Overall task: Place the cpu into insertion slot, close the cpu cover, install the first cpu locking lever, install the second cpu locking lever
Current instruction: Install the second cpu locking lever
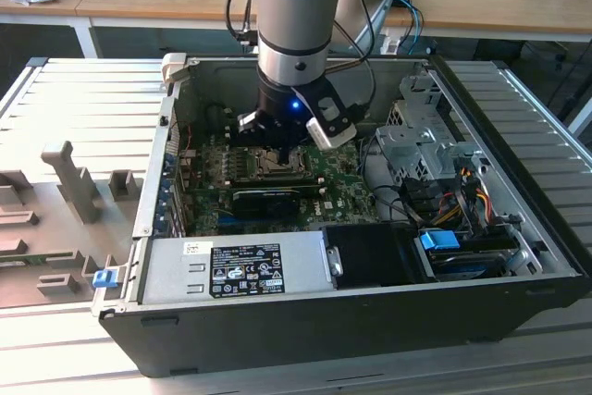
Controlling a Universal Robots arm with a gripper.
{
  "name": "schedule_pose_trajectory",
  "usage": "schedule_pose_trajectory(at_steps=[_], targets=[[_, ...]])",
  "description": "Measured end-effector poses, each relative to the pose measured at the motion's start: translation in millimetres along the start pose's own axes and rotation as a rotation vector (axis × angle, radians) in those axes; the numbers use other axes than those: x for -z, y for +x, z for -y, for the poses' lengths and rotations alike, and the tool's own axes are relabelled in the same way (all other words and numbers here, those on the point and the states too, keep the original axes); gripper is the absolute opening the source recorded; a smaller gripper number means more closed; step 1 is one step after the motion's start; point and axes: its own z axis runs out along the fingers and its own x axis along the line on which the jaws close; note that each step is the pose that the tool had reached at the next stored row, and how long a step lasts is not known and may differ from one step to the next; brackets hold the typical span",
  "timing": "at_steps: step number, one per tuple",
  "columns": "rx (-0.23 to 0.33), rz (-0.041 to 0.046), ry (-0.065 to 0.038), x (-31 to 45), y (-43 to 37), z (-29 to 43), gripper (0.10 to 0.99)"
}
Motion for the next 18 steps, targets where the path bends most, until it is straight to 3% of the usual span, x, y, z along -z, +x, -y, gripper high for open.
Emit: schedule_pose_trajectory(at_steps=[2, 12, 15, 18], targets=[[0.0, -0.0001, 0.0, -2.5, 9.9, 0.2, 0.106], [0.002, -0.0004, -0.002, -24.7, 24.8, 3.2, 0.106], [0.002, 0.0001, -0.009, -28.8, 26.6, 3.9, 0.106], [0.002, 0.0016, -0.024, -32.8, 28.6, 4.3, 0.106]])
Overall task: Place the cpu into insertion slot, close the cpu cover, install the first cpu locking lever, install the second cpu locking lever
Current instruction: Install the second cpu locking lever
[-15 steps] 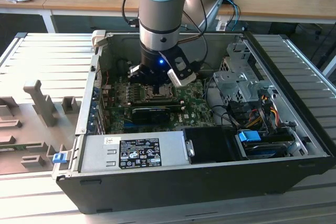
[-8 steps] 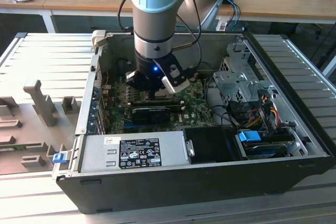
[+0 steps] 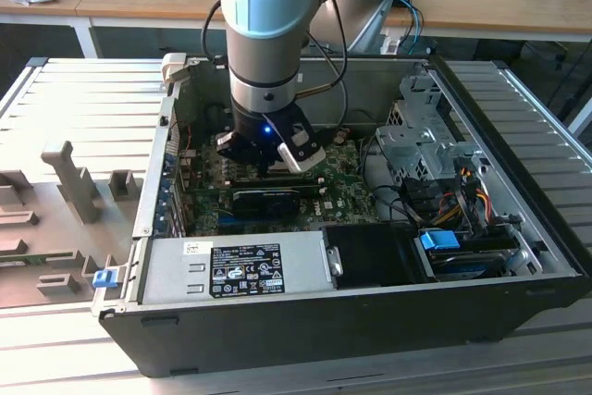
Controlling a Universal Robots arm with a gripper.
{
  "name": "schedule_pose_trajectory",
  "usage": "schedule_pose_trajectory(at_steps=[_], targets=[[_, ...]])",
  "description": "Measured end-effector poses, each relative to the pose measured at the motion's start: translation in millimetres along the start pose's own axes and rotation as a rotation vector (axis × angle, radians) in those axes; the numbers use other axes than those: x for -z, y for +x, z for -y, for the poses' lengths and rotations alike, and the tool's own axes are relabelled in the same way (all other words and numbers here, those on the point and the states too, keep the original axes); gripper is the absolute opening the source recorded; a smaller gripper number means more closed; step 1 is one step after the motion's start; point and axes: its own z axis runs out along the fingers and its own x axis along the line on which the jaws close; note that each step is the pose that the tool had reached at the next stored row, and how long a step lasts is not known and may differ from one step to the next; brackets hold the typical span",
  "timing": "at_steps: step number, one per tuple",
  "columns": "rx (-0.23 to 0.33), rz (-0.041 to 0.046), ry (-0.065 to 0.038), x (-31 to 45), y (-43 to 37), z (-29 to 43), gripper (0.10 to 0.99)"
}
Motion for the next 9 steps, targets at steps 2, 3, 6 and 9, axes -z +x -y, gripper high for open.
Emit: schedule_pose_trajectory(at_steps=[2, 3, 6, 9], targets=[[0.0, 0.0013, -0.017, -2.7, 4.7, 0.3, 0.106], [0.0, 0.0022, -0.026, -3.9, 6.8, 0.3, 0.106], [0.0, 0.0035, -0.04, -6.4, 8.4, 0.7, 0.106], [0.0, 0.005, -0.057, -11.6, 8.6, 1.8, 0.106]])
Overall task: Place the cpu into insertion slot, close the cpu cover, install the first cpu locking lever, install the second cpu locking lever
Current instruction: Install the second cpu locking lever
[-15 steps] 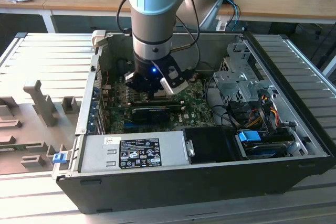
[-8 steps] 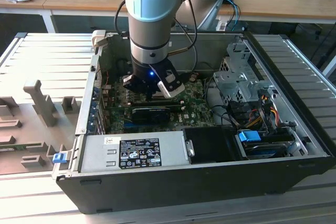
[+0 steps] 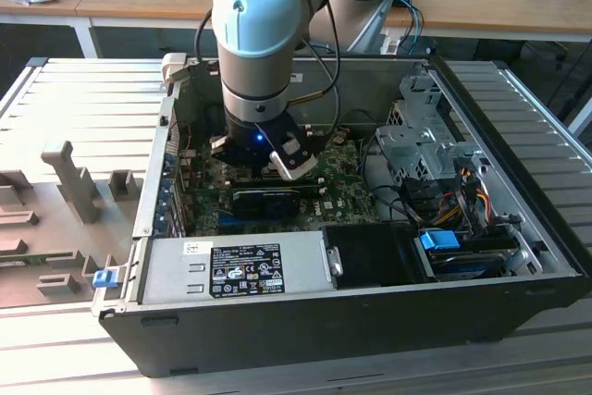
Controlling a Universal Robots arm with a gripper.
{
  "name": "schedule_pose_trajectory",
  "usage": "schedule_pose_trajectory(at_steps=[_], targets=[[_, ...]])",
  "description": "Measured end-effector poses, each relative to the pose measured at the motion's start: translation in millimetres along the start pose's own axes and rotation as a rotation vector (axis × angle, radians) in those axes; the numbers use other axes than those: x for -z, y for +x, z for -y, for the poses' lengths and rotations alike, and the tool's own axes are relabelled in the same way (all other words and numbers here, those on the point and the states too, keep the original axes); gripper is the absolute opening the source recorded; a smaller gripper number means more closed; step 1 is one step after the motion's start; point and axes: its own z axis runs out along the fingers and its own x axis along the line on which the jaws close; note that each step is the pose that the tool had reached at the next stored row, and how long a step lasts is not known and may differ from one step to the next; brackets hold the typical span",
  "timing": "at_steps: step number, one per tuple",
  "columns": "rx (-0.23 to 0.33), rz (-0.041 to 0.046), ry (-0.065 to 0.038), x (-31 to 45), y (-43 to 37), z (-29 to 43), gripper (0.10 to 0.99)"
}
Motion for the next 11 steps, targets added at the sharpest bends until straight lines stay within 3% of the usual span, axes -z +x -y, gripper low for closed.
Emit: schedule_pose_trajectory(at_steps=[3, 6, 9, 11], targets=[[0.0, 0.0007, -0.011, -3.0, 0.2, 0.9, 0.106], [0.0, 0.0028, -0.03, -6.0, 0.7, 1.5, 0.106], [0.0, 0.0029, -0.033, -3.2, 2.3, 0.7, 0.106], [0.0, 0.0029, -0.033, 4.5, 2.1, -1.5, 0.106]])
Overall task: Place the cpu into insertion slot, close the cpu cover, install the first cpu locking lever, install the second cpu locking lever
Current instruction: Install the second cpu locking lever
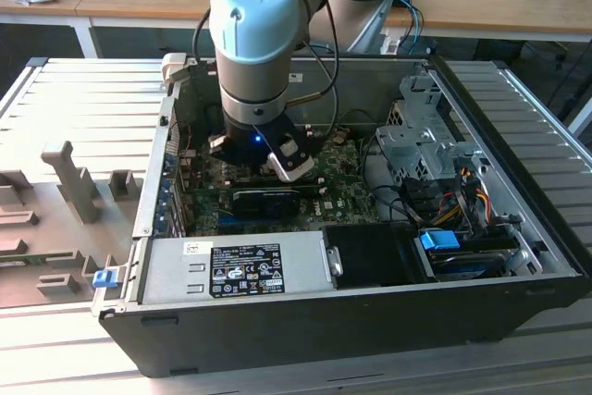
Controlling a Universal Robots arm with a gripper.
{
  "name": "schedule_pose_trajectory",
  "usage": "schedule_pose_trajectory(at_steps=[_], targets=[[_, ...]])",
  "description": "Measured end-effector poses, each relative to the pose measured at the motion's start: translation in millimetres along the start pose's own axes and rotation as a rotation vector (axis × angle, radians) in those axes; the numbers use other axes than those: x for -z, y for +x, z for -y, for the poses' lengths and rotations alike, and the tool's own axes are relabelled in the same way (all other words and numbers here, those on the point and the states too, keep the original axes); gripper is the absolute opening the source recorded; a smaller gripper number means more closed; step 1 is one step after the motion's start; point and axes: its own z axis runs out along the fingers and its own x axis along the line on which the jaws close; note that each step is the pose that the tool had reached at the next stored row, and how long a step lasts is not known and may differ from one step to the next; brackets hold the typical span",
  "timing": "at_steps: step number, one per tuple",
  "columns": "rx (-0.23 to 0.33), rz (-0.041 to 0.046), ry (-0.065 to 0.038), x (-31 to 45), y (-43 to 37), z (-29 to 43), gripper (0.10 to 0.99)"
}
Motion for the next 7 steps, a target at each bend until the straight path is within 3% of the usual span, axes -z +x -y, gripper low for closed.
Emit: schedule_pose_trajectory(at_steps=[4, 7], targets=[[0.0, 0.0001, 0.0, 15.4, -0.5, -4.8, 0.106], [0.0, 0.0002, 0.0, 19.5, -0.7, -6.1, 0.106]])
